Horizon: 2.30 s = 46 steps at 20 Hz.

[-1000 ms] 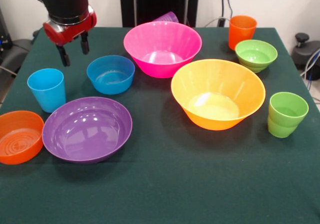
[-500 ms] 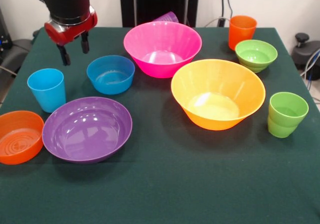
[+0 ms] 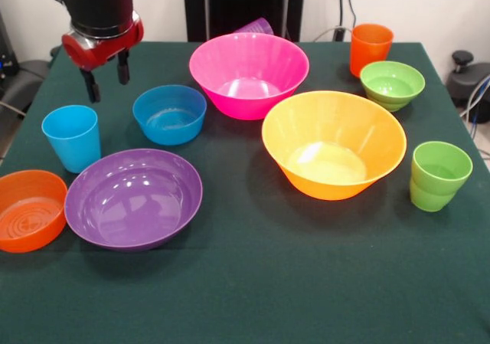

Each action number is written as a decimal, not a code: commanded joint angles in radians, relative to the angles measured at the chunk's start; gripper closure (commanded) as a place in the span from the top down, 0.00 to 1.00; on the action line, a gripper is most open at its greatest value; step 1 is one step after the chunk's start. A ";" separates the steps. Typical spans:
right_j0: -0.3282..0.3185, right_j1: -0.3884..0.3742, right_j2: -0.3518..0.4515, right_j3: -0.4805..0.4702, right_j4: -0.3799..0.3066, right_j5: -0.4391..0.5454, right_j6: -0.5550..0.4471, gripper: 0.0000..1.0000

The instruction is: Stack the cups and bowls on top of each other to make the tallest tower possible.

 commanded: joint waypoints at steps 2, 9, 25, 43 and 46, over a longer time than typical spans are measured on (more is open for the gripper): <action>0.025 0.057 0.029 -0.059 -0.087 -0.090 0.043 1.00; 0.021 0.060 0.026 -0.069 -0.084 -0.085 0.025 1.00; 0.094 0.153 -0.049 -0.185 -0.127 -0.013 0.076 1.00; 0.149 0.229 -0.118 -0.230 -0.101 0.011 0.073 1.00; 0.192 0.237 -0.156 -0.252 -0.116 0.032 0.091 1.00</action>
